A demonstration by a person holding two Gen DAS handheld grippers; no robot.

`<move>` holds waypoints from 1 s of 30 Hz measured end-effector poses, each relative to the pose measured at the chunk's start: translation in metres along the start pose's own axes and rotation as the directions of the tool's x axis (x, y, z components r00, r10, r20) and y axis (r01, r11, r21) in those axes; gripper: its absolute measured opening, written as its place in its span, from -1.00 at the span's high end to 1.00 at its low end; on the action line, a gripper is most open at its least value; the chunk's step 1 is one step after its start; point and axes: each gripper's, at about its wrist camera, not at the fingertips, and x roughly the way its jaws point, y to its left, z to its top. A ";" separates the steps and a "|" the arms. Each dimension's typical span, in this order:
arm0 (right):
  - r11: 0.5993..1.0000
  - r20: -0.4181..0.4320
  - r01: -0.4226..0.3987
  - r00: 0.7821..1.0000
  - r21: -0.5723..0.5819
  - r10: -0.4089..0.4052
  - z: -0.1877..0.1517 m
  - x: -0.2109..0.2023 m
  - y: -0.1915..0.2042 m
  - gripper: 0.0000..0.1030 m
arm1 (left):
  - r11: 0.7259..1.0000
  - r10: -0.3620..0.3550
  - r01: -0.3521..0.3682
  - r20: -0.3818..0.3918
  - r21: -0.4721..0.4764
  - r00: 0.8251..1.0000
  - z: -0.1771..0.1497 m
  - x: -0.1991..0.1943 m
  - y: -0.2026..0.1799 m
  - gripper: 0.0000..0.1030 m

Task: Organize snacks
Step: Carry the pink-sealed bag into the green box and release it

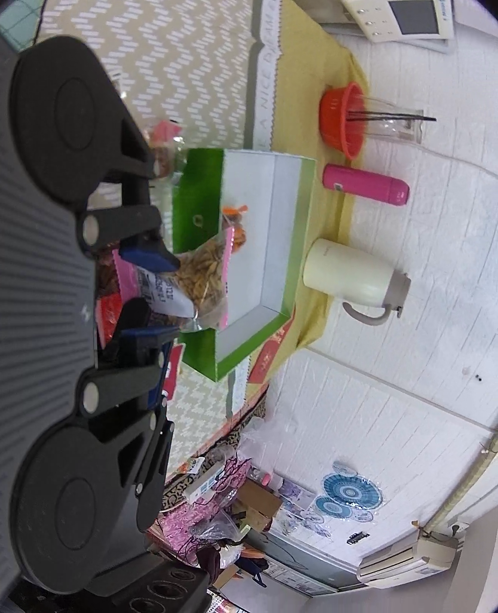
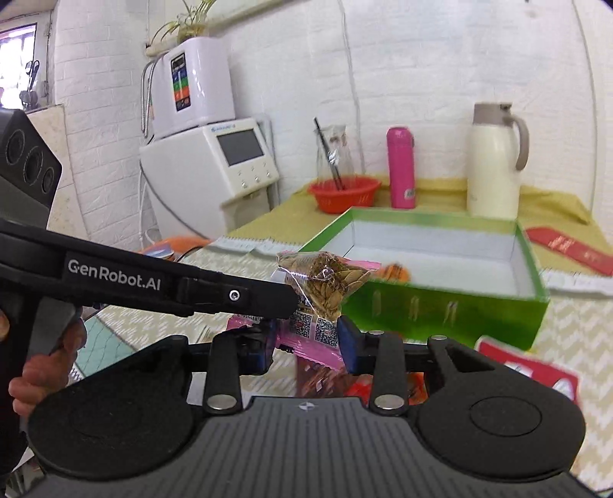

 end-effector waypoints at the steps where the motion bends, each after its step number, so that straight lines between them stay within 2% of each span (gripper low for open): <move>1: 1.000 0.006 0.012 1.000 -0.004 -0.012 0.005 0.000 -0.004 -0.19 | 1.000 -0.007 0.007 0.005 0.010 1.000 0.006 0.005 -0.003 0.72; 6: 0.998 0.013 0.057 0.998 -0.007 -0.057 0.025 0.004 -0.031 -0.19 | 0.999 -0.042 0.042 0.003 0.035 0.999 0.029 0.035 -0.012 0.72; 14: 0.994 -0.027 0.106 0.994 0.010 -0.105 0.038 0.033 -0.075 -0.19 | 0.997 -0.078 0.079 -0.031 0.010 0.996 0.057 0.100 -0.004 0.72; 22: 0.993 -0.086 0.098 0.992 0.069 -0.092 0.036 0.070 -0.112 -0.19 | 0.997 -0.072 0.071 -0.084 -0.009 0.994 0.066 0.154 0.012 0.72; 30: 0.993 -0.144 0.077 0.988 0.092 -0.063 0.031 0.098 -0.130 -0.22 | 0.999 -0.051 0.049 -0.127 -0.020 0.991 0.065 0.183 0.026 0.68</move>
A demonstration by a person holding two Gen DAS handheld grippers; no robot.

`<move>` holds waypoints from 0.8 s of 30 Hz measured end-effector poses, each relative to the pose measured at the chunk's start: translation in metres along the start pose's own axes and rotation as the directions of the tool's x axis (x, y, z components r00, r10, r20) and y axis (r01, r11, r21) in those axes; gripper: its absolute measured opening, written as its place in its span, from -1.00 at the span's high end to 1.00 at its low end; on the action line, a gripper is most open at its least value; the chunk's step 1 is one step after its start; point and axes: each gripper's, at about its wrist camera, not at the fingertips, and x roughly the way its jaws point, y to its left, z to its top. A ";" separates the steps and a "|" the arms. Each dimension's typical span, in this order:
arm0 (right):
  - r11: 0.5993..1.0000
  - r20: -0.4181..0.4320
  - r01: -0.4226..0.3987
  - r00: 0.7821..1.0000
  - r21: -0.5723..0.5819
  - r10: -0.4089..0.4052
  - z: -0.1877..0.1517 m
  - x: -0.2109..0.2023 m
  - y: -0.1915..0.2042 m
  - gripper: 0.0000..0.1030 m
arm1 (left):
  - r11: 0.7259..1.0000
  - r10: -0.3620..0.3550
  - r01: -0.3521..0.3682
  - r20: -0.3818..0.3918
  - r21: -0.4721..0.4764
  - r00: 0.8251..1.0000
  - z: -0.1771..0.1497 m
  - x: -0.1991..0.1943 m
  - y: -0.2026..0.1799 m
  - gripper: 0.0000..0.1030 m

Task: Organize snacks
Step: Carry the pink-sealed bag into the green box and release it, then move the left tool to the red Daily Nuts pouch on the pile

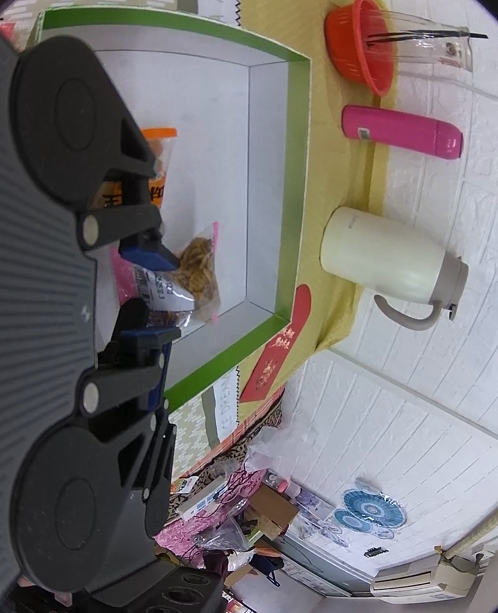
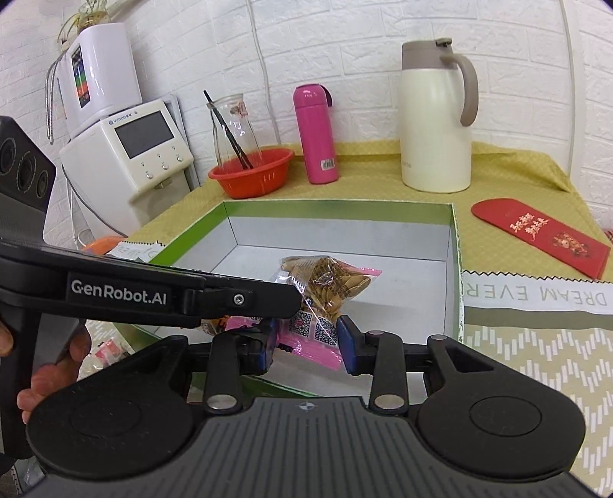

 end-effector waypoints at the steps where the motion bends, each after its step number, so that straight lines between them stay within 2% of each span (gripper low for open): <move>1: 1.000 -0.001 -0.003 1.000 -0.009 0.003 0.000 0.002 0.000 -0.25 | 1.000 -0.001 0.001 0.004 -0.009 1.000 0.000 0.000 0.002 0.54; 2: 1.000 0.005 0.001 1.000 -0.024 -0.001 0.000 0.003 0.002 -0.29 | 1.000 -0.004 0.005 0.012 -0.021 1.000 -0.001 -0.001 0.003 -0.03; 3: 0.999 0.009 0.006 1.000 -0.049 -0.006 0.000 0.002 0.003 -0.60 | 0.999 -0.001 0.002 0.030 -0.037 1.000 -0.001 -0.005 0.003 -0.54; 4: 0.997 0.011 0.015 1.000 -0.079 -0.014 0.000 0.001 0.006 -1.00 | 0.999 0.007 -0.004 0.063 -0.041 0.998 -0.003 -0.012 0.001 -0.56; 6: 0.990 0.040 0.044 0.998 -0.135 -0.039 -0.003 -0.005 0.011 -1.00 | 0.999 0.045 -0.047 0.124 0.009 0.991 -0.003 -0.026 -0.008 -0.74; 9: 0.978 0.080 0.076 0.995 -0.196 -0.062 -0.007 -0.017 0.017 -1.00 | 0.992 0.113 -0.122 0.170 0.042 0.979 -0.005 -0.043 -0.018 -0.74; 14: 0.977 0.105 0.093 0.992 -0.190 -0.074 -0.007 -0.040 0.025 -1.00 | 0.990 0.126 -0.136 0.186 0.041 0.974 -0.010 -0.068 -0.029 -0.74; 19: 0.977 0.148 0.131 0.983 -0.168 -0.107 -0.003 -0.072 0.036 -1.00 | 0.980 0.170 -0.189 0.214 0.070 0.962 -0.020 -0.100 -0.047 -0.74; 21: 0.979 0.176 0.136 0.978 -0.149 -0.109 -0.004 -0.088 0.041 -1.00 | 0.976 0.190 -0.207 0.213 0.061 0.958 -0.025 -0.116 -0.052 -0.74; 24: 0.986 0.205 0.130 0.973 -0.108 -0.105 -0.011 -0.113 0.047 -1.00 | 0.980 0.186 -0.196 0.226 0.024 0.956 -0.038 -0.140 -0.054 -0.74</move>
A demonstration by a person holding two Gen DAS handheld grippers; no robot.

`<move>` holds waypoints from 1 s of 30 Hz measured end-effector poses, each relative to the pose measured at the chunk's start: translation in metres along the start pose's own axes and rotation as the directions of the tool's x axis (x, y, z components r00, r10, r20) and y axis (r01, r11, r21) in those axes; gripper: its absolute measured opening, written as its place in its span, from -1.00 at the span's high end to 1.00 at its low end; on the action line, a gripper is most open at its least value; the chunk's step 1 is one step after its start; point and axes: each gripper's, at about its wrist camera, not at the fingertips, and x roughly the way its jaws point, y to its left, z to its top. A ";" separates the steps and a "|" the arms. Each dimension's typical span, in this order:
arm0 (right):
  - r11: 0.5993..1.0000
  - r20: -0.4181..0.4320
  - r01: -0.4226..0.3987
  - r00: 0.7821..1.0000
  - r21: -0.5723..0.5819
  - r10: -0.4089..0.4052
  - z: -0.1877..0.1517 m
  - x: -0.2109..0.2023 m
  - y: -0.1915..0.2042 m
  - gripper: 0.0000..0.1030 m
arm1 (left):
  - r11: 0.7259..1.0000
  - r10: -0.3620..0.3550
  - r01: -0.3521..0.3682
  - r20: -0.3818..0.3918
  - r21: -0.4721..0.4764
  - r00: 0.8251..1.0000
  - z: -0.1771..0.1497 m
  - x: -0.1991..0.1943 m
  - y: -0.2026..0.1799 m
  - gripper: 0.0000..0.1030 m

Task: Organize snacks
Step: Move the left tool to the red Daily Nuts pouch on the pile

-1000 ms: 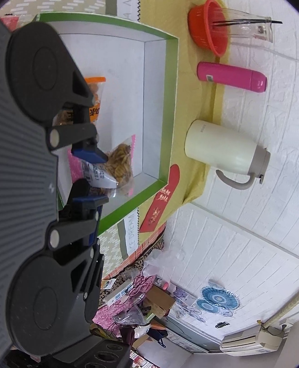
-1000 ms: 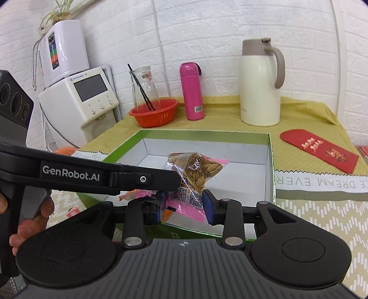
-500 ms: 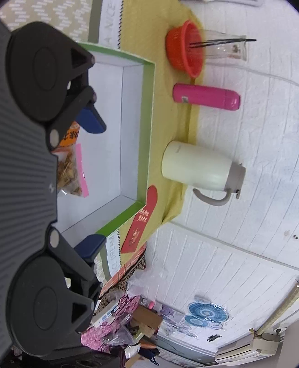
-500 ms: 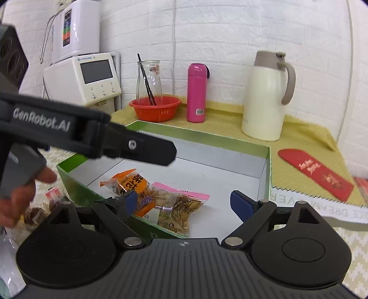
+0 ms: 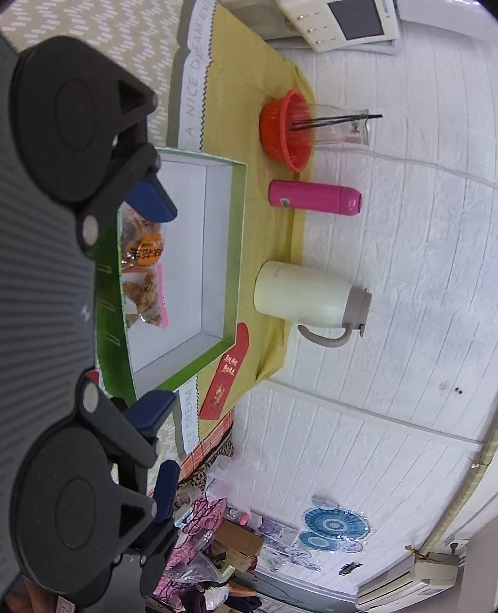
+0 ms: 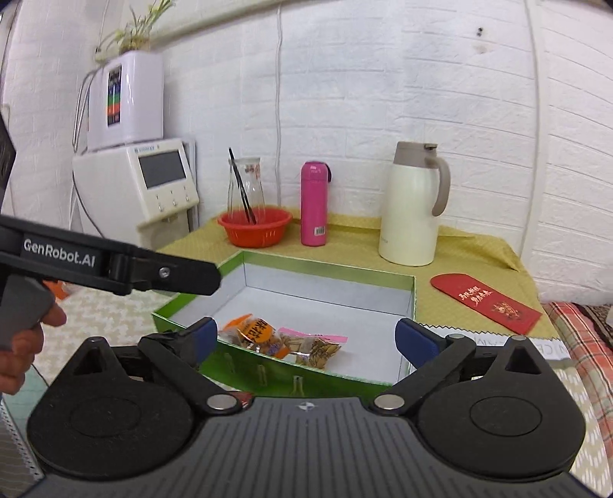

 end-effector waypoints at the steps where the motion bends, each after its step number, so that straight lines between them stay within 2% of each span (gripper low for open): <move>1: 1.000 0.012 0.000 1.000 0.010 0.000 -0.002 -0.009 0.001 -1.00 | 1.000 -0.005 0.005 0.003 -0.011 1.000 -0.004 -0.009 0.001 -0.74; 8: 0.996 0.055 0.046 0.997 0.072 -0.050 -0.032 -0.054 0.009 -1.00 | 0.996 -0.046 0.045 -0.011 -0.074 0.999 -0.047 -0.050 0.003 -0.74; 11: 0.991 0.035 0.079 0.996 0.104 -0.083 -0.053 -0.064 0.012 -1.00 | 0.993 -0.066 0.061 -0.041 -0.099 0.997 -0.070 -0.055 0.004 -0.73; 14: 0.982 -0.008 0.119 0.993 0.145 -0.119 -0.076 -0.070 0.013 -1.00 | 0.992 -0.056 0.047 -0.074 -0.115 0.996 -0.095 -0.059 0.006 -0.73; 20: 0.963 -0.112 0.166 0.983 0.214 -0.145 -0.111 -0.059 0.008 -1.00 | 0.986 -0.040 0.013 -0.160 -0.165 0.986 -0.128 -0.064 0.021 -0.73; 25: 0.966 -0.121 0.172 0.981 0.193 -0.150 -0.108 -0.039 0.004 -1.00 | 0.984 -0.003 -0.024 -0.157 -0.175 0.988 -0.132 -0.072 0.030 -0.73; 28: 0.968 -0.114 0.180 0.980 0.172 -0.162 -0.099 -0.023 -0.004 -1.00 | 0.983 -0.006 -0.021 -0.148 -0.182 0.989 -0.129 -0.073 0.031 -0.73; 30: 0.960 -0.139 0.209 0.973 0.185 -0.185 -0.094 -0.011 -0.011 -1.00 | 0.984 -0.009 -0.018 -0.148 -0.178 0.989 -0.128 -0.074 0.030 -0.73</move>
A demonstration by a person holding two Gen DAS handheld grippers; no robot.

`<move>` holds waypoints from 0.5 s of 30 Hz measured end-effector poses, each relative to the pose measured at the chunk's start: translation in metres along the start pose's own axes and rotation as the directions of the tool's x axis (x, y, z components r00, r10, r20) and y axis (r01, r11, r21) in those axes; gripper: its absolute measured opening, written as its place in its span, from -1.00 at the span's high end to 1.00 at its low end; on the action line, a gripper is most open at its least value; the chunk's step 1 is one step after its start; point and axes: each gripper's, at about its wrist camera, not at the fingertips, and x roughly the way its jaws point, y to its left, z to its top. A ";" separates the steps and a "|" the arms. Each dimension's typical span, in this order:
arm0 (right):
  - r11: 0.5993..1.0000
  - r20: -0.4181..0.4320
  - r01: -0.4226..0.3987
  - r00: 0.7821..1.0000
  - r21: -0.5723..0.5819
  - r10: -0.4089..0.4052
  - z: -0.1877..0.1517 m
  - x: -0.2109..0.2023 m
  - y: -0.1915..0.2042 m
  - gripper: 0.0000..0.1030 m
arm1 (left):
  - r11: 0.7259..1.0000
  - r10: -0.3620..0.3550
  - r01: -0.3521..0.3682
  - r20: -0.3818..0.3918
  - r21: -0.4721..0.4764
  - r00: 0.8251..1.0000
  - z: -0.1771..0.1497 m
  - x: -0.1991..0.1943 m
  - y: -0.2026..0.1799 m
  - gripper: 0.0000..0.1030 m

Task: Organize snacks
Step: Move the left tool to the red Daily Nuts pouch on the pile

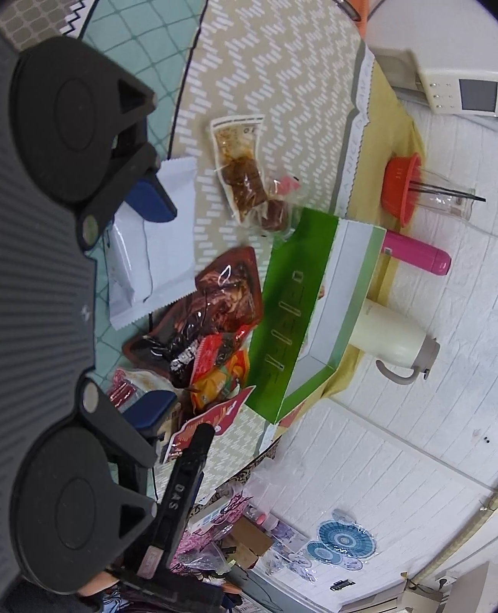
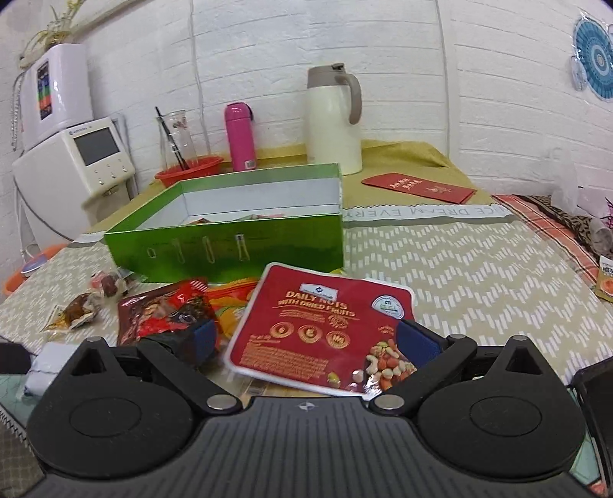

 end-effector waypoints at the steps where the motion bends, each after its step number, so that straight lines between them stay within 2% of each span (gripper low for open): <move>1: 1.000 -0.014 0.006 1.000 0.021 -0.006 0.003 0.006 -0.003 -1.00 | 1.000 0.000 0.000 -0.002 0.004 1.000 0.000 0.001 -0.001 -0.73; 7: 0.992 -0.078 0.027 0.997 0.122 -0.017 0.004 0.032 -0.018 -1.00 | 1.000 -0.015 0.015 -0.028 -0.001 1.000 0.002 0.011 -0.004 -0.73; 9: 0.988 -0.090 -0.017 0.995 0.155 0.032 -0.001 0.033 -0.021 -1.00 | 1.000 -0.019 0.019 -0.032 0.003 0.999 0.002 0.013 -0.006 -0.73; 15: 0.990 -0.083 -0.094 0.991 0.104 0.103 -0.011 0.014 -0.016 -1.00 | 1.000 -0.027 0.027 -0.043 0.015 0.999 0.002 0.018 -0.012 -0.73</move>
